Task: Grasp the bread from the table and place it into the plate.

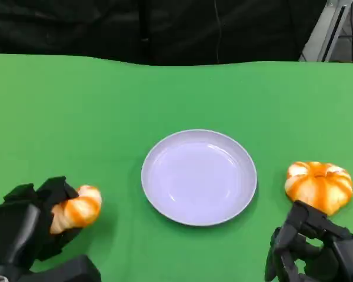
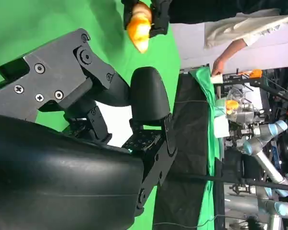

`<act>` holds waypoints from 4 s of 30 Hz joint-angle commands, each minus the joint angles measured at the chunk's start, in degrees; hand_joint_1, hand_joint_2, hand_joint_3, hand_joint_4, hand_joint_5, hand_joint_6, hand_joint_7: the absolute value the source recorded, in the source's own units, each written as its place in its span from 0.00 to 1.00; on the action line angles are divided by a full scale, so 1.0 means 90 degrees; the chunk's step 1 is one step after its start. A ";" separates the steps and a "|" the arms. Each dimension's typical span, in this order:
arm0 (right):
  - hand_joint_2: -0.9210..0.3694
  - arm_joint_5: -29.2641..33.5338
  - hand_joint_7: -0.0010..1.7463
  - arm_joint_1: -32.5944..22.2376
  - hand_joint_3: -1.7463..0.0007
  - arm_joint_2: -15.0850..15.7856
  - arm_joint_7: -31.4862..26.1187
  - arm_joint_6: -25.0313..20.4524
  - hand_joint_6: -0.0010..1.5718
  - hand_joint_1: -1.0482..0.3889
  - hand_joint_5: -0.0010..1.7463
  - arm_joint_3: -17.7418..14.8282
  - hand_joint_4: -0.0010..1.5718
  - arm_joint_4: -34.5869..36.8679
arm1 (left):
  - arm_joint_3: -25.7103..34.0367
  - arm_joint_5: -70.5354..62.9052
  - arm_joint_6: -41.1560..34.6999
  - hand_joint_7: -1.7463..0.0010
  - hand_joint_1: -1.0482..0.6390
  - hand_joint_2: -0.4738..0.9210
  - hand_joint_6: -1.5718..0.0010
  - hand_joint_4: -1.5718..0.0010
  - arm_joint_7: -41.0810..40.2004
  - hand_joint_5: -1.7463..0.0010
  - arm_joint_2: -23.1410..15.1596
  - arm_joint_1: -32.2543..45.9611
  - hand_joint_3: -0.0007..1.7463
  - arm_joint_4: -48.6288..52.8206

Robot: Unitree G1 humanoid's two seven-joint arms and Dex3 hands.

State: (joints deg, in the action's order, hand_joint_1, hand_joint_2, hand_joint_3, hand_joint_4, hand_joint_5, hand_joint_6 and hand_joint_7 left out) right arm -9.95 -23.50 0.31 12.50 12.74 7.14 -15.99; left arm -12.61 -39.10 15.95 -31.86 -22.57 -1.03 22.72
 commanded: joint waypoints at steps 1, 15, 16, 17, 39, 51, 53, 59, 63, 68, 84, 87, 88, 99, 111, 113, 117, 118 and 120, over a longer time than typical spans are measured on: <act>0.27 -0.0026 0.98 -0.0001 0.31 0.0079 0.0027 0.0050 0.42 0.63 1.00 -0.0079 0.54 -0.0003 | 0.0207 -0.0007 -0.0017 0.00 0.59 0.79 0.62 0.57 -0.0083 0.00 -0.0023 0.0112 0.54 -0.0683; 0.27 -0.0014 0.98 -0.0008 0.31 0.0043 0.0049 0.0104 0.42 0.64 1.00 -0.0067 0.54 0.0045 | 0.0006 -0.0227 -0.0516 0.04 0.57 0.72 0.59 0.54 0.0939 0.00 0.0396 -0.0278 0.62 -0.2446; 0.27 -0.0012 0.98 -0.0007 0.31 0.0040 0.0048 0.0109 0.42 0.64 1.00 -0.0064 0.53 0.0047 | -0.0006 -0.0246 -0.0549 0.04 0.57 0.72 0.59 0.54 0.0996 0.00 0.0430 -0.0301 0.62 -0.2480; 0.27 -0.0008 0.98 -0.0016 0.31 0.0033 0.0040 0.0104 0.42 0.64 1.00 -0.0053 0.53 0.0037 | -0.0107 -0.0295 -0.0542 0.04 0.57 0.72 0.59 0.54 0.1054 0.00 0.0521 -0.0432 0.62 -0.2492; 0.28 -0.0007 0.96 -0.0204 0.30 -0.0013 -0.0088 0.0008 0.43 0.64 1.00 0.0095 0.54 -0.0259 | -0.1535 -0.0761 -0.0644 0.01 0.59 0.82 0.62 0.56 0.0778 0.00 0.2223 -0.2892 0.36 0.0818; 0.28 0.0003 0.96 -0.0220 0.29 -0.0002 -0.0116 -0.0052 0.44 0.65 1.00 0.0111 0.55 -0.0335 | -0.1804 -0.0559 -0.0259 1.00 0.19 1.00 0.70 0.83 0.1438 0.95 0.1921 -0.2916 0.19 0.1221; 0.28 0.0035 0.96 -0.0231 0.29 -0.0011 -0.0159 -0.0104 0.44 0.65 1.00 0.0121 0.55 -0.0372 | -0.1876 -0.0600 -0.0476 1.00 0.08 1.00 0.85 0.96 0.1862 0.99 0.1811 -0.2854 0.31 0.1014; 0.28 -0.0040 0.95 -0.0187 0.29 0.0015 -0.0083 0.0005 0.44 0.64 1.00 0.0095 0.54 -0.0253 | -0.2034 -0.0664 -0.0783 1.00 0.02 1.00 0.94 1.00 0.2506 1.00 0.1637 -0.2775 0.40 0.0654; 0.28 -0.0028 0.95 -0.0184 0.30 0.0012 -0.0096 -0.0024 0.44 0.64 1.00 0.0095 0.54 -0.0269 | -0.2002 -0.0584 -0.0797 1.00 0.02 1.00 0.94 1.00 0.2571 1.00 0.1575 -0.2724 0.41 0.0473; 0.28 -0.0022 0.95 -0.0166 0.30 -0.0005 -0.0096 -0.0019 0.44 0.64 1.00 0.0100 0.54 -0.0247 | -0.1772 -0.0235 -0.0716 0.99 0.04 1.00 0.93 1.00 0.2676 1.00 0.1491 -0.2560 0.39 0.0128; 0.28 -0.0016 0.95 -0.0117 0.29 -0.0007 -0.0094 -0.0019 0.44 0.64 1.00 0.0058 0.54 -0.0163 | 0.0213 0.4276 -0.1143 0.91 0.61 0.91 0.37 0.47 0.4221 0.58 0.2030 -0.0545 0.38 -0.2760; 0.28 0.0028 0.95 -0.0102 0.29 -0.0012 -0.0108 -0.0007 0.44 0.64 1.00 0.0070 0.54 -0.0144 | 0.0494 0.4973 -0.1656 0.39 0.60 0.71 0.36 0.44 0.4610 0.13 0.1905 -0.0027 0.72 -0.3499; 0.28 0.0029 0.95 -0.0093 0.30 -0.0014 -0.0100 0.0011 0.44 0.64 1.00 0.0075 0.54 -0.0129 | 0.0590 0.5234 -0.1858 0.24 0.59 0.68 0.40 0.43 0.4741 0.07 0.1870 0.0151 0.78 -0.3734; 0.27 -0.0096 0.96 -0.0041 0.30 0.0035 -0.0058 -0.0123 0.44 0.65 1.00 -0.0017 0.53 -0.0151 | 0.1843 0.8350 -0.3659 0.04 0.58 0.70 0.47 0.41 0.6493 0.00 0.1179 0.1967 0.74 -0.5148; 0.27 -0.0123 0.96 0.0140 0.30 0.0106 0.0119 0.0168 0.43 0.63 1.00 -0.0293 0.53 0.0222 | 0.2283 0.8531 -0.3113 0.02 0.54 0.85 0.50 0.42 0.7460 0.00 0.1144 0.2775 0.53 -0.4527; 0.27 -0.0153 0.96 0.0157 0.31 0.0099 0.0184 0.0239 0.42 0.63 1.00 -0.0320 0.53 0.0298 | 0.2320 0.8553 -0.3070 0.02 0.53 0.85 0.50 0.42 0.7418 0.00 0.1195 0.2807 0.53 -0.4465; 0.27 -0.0170 0.96 0.0136 0.31 0.0074 0.0228 0.0279 0.42 0.63 1.00 -0.0322 0.53 0.0312 | 0.2392 0.8567 -0.3110 0.04 0.54 0.80 0.49 0.42 0.7338 0.00 0.1198 0.2832 0.59 -0.4502; 0.27 -0.0162 0.96 0.0127 0.31 0.0080 0.0237 0.0290 0.42 0.63 1.00 -0.0319 0.53 0.0309 | 0.2397 0.8566 -0.3160 0.04 0.55 0.80 0.48 0.42 0.7297 0.00 0.1193 0.2819 0.60 -0.4519; 0.27 -0.0146 0.96 0.0110 0.31 0.0088 0.0239 0.0291 0.42 0.63 1.00 -0.0311 0.53 0.0289 | 0.2392 0.8552 -0.3220 0.05 0.55 0.77 0.48 0.42 0.7250 0.00 0.1193 0.2796 0.64 -0.4540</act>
State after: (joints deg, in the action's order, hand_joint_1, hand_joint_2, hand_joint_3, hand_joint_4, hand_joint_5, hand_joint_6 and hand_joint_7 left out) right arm -10.90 -22.25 0.53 14.47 14.51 4.94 -13.23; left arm 8.46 38.22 -12.55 34.26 -11.42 24.11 -17.86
